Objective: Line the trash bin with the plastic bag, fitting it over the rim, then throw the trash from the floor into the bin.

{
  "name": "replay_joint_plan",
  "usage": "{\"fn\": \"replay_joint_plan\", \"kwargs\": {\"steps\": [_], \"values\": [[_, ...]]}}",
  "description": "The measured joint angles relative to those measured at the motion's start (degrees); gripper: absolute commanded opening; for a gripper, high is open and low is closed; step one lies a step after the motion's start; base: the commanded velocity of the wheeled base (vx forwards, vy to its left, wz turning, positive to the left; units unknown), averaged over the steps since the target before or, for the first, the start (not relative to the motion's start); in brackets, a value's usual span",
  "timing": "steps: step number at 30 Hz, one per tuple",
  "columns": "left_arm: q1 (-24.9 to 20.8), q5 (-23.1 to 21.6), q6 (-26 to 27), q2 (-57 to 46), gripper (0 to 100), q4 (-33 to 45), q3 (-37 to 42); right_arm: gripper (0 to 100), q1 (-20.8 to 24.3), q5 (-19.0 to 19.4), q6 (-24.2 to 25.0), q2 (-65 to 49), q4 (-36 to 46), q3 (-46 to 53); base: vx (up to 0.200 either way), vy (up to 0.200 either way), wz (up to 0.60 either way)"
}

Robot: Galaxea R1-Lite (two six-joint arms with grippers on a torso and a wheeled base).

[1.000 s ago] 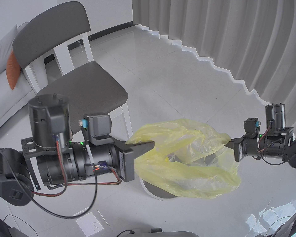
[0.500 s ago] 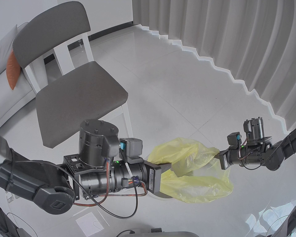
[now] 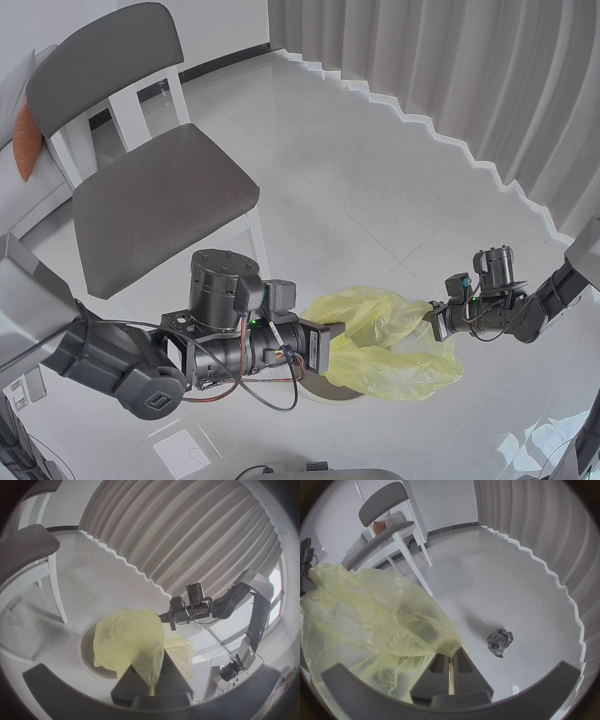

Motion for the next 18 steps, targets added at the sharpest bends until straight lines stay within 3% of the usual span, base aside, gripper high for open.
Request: {"fn": "replay_joint_plan", "kwargs": {"steps": [10,18], "values": [[4.3,-1.5,0.1,6.9,0,0.3,-9.9,0,-1.3,1.9,0.6,8.1,-2.4,-9.3,0.000,0.000,0.00],[5.8,-1.5,0.1,10.9,0,0.1,-11.9,0,-1.5,3.0,0.6,13.2,-3.3,-13.7,0.000,0.000,0.00]]}}
